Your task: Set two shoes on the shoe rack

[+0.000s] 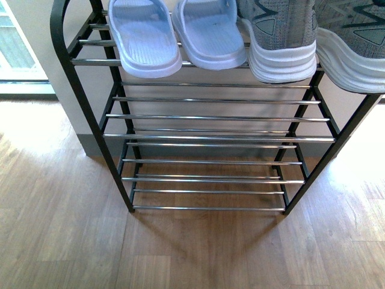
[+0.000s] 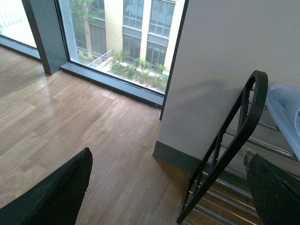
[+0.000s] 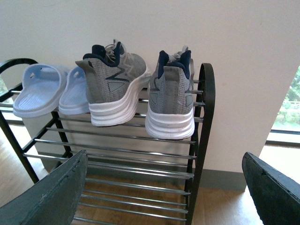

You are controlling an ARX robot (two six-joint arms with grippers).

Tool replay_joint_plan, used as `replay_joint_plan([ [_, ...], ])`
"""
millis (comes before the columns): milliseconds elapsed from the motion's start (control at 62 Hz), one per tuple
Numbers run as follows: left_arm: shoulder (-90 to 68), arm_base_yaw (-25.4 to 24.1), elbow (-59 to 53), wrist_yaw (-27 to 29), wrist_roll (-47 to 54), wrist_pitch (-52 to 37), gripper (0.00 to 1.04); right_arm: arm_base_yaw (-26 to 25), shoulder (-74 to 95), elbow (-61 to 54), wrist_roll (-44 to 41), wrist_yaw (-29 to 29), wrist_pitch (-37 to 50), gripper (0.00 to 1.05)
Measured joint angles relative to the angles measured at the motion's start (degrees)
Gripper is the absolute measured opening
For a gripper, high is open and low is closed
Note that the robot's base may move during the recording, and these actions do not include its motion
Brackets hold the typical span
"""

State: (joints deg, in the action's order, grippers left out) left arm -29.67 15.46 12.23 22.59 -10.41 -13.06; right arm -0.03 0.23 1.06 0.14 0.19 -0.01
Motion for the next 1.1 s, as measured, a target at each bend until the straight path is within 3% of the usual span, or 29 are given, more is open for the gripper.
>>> replay_joint_plan([
  [113,3.6,-3.7,-3.3,-10.9,6.4,-3.9,0.62,0.0,0.0,0.0,0.0,0.0,0.0,0.95],
  [323,8.3,-8.0,-6.6,-15.5,9.4,-2.6,0.22,0.0,0.0,0.0,0.0,0.0,0.0,0.95],
  [452,11.1,-14.3,-7.9,-22.0,9.5,-1.0,0.01,0.0,0.0,0.0,0.0,0.0,0.0,0.95],
  [936,19.5,-15.3,-11.5,-22.6,9.8,2.9,0.01,0.0,0.0,0.0,0.0,0.0,0.0,0.95],
  [1001,26.0,-15.3,-11.5,-22.6,9.8,11.3,0.01,0.0,0.0,0.0,0.0,-0.1,0.0,0.95],
  [1098,28.6,-15.3,-11.5,-22.6,9.8,12.7,0.01,0.0,0.0,0.0,0.0,-0.1,0.0,0.95],
])
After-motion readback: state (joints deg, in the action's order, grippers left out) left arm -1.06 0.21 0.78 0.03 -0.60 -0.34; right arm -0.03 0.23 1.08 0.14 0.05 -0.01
